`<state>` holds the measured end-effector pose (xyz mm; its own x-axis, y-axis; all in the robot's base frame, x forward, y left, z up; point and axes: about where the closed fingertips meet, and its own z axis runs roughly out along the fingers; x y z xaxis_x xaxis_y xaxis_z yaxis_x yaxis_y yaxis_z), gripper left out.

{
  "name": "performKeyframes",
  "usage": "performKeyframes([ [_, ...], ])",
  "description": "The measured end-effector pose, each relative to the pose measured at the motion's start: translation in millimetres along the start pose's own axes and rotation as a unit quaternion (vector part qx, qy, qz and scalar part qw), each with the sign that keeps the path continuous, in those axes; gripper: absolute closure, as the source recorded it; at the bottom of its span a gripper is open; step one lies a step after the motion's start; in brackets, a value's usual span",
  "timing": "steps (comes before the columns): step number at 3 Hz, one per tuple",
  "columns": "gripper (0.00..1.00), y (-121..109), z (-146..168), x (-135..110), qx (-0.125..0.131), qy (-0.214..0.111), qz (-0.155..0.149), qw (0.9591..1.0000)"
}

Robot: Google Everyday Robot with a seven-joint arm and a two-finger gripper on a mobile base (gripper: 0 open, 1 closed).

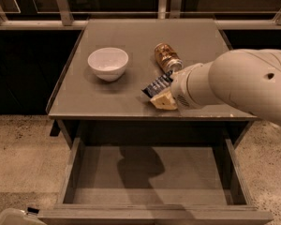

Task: Pick rxbar blueberry from top drawer and place on counter

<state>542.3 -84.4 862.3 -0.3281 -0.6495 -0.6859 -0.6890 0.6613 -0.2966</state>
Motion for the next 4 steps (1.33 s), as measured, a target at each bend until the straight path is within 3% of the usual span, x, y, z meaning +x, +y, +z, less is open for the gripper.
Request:
performKeyframes([
  [3,0.11,0.0,0.0,0.0,0.0,0.0,0.0,1.0],
  [4,0.0,0.0,-0.1,-0.1,0.0,0.0,0.0,1.0],
])
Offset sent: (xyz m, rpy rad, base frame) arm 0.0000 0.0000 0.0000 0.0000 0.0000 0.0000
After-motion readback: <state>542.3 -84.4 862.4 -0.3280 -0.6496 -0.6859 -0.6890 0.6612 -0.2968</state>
